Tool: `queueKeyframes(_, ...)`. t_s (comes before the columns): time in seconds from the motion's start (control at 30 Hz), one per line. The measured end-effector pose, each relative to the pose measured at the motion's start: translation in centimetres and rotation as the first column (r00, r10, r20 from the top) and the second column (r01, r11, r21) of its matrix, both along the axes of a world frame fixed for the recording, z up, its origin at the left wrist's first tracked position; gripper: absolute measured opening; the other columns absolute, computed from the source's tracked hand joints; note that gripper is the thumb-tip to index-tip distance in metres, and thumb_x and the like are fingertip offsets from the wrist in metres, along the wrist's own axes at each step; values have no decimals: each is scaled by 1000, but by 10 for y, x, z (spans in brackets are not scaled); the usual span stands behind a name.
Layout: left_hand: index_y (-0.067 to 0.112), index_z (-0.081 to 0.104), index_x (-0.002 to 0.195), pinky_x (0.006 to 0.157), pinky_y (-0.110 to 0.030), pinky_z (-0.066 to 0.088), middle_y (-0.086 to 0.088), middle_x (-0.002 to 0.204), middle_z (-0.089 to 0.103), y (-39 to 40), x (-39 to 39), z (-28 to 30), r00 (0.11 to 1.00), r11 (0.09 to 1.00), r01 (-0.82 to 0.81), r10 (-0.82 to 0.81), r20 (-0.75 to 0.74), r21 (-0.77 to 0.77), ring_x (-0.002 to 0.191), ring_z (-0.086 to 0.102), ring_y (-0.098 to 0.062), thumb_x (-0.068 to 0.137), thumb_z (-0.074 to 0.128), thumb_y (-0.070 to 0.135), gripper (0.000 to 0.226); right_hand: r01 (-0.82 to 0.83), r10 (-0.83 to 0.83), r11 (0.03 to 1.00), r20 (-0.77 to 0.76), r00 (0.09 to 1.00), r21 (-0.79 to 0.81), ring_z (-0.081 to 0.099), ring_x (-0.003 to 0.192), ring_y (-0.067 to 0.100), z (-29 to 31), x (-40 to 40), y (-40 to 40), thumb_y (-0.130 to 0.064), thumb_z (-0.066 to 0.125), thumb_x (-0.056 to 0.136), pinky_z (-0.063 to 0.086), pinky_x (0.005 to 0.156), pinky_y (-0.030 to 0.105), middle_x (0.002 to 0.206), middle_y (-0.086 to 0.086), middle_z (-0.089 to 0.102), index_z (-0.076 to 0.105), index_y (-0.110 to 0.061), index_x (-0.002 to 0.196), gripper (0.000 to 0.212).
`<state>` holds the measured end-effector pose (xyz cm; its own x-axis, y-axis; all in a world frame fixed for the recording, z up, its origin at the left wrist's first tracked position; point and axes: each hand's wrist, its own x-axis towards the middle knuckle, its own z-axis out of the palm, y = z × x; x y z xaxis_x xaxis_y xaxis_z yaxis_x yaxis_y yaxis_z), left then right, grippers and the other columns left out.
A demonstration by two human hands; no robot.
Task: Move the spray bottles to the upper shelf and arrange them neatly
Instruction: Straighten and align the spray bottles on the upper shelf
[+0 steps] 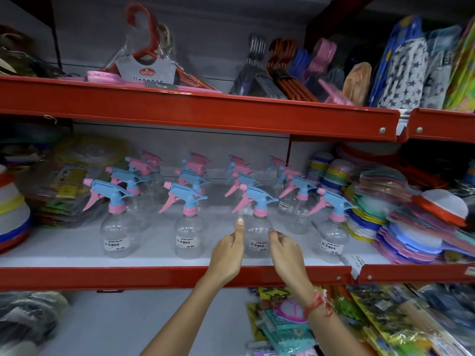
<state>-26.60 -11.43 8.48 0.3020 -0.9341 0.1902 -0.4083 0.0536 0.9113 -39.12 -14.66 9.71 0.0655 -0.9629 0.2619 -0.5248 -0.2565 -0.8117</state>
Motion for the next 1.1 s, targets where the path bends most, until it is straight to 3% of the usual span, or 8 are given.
queueKeyframes(0.27, 27, 48, 75, 101, -43, 42, -18, 107, 69, 5, 6, 4, 999, 999, -35, 35, 14, -3, 110, 62, -31, 80, 5, 77, 66, -20, 20, 999, 2, 1000, 26, 59, 92, 34, 0, 10, 0, -35, 33, 98, 38, 74, 34, 82, 11, 60, 54, -14, 73, 39)
queueKeyframes(0.37, 30, 44, 71, 89, -36, 39, -14, 98, 68, 11, 1, 6, 997, 998, -61, 62, 44, -32, 101, 60, -28, 86, 7, 69, 56, -18, 19, 1000, 23, 1000, -8, 59, 91, 35, -4, 3, 1, -33, 35, 98, 40, 74, 36, 81, 12, 62, 58, -11, 80, 37)
queueKeyframes(0.43, 24, 46, 72, 79, -33, 36, -2, 80, 59, 15, -6, 4, 985, 976, -155, 165, 58, -152, 88, 56, -24, 92, 12, 61, 55, 23, -20, 998, 65, 998, -54, 61, 94, 34, -5, -5, 3, -31, 36, 98, 40, 76, 34, 84, 9, 62, 63, -9, 101, 35)
queueKeyframes(0.5, 17, 57, 86, 77, -27, 33, 3, 85, 59, 16, -14, -1, 953, 905, -276, 302, 30, -324, 90, 56, -20, 99, 19, 53, 55, 93, -81, 992, 130, 988, -90, 62, 96, 30, -3, -18, 9, -30, 39, 98, 41, 78, 32, 90, 8, 62, 58, -12, 126, 38)
queueKeyframes(0.6, 18, 62, 97, 80, -27, 40, 4, 92, 65, 12, -36, -4, 971, 874, -212, 238, 5, -437, 90, 59, -11, 93, 17, 59, 61, 191, -149, 970, 247, 957, -154, 62, 101, 28, 1, -43, 15, -27, 42, 98, 46, 87, 36, 107, 12, 68, 51, -14, 135, 41)
queueKeyframes(0.8, 24, 56, 105, 90, -31, 42, 2, 104, 61, -16, -92, 12, 992, 980, 112, -120, -39, -164, 103, 60, -18, 93, 16, 60, 55, 333, -273, 928, 305, 913, -167, 48, 122, 29, 2, -83, 0, -33, 42, 93, 40, 102, 44, 142, 12, 44, 43, -12, 137, 49)
queueKeyframes(1.0, 13, 50, 138, 108, -35, 33, -13, 139, 55, -39, -128, 24, 970, 969, 238, -234, -67, 69, 128, 49, -26, 95, 9, 63, 78, 329, -313, 943, 222, 923, -39, 30, 140, 35, 1, -104, -24, -29, 41, 95, 26, 115, 49, 153, 18, 32, 30, -5, 146, 57)
queueKeyframes(1.1, 10, 61, 118, 106, -37, 36, -16, 119, 62, -38, -134, 29, 965, 960, 260, -254, -65, 102, 112, 53, -27, 94, 6, 64, 80, 306, -298, 952, 205, 932, -7, 34, 138, 36, -2, -103, -30, -30, 39, 96, 30, 112, 49, 153, 18, 33, 30, -6, 146, 56)
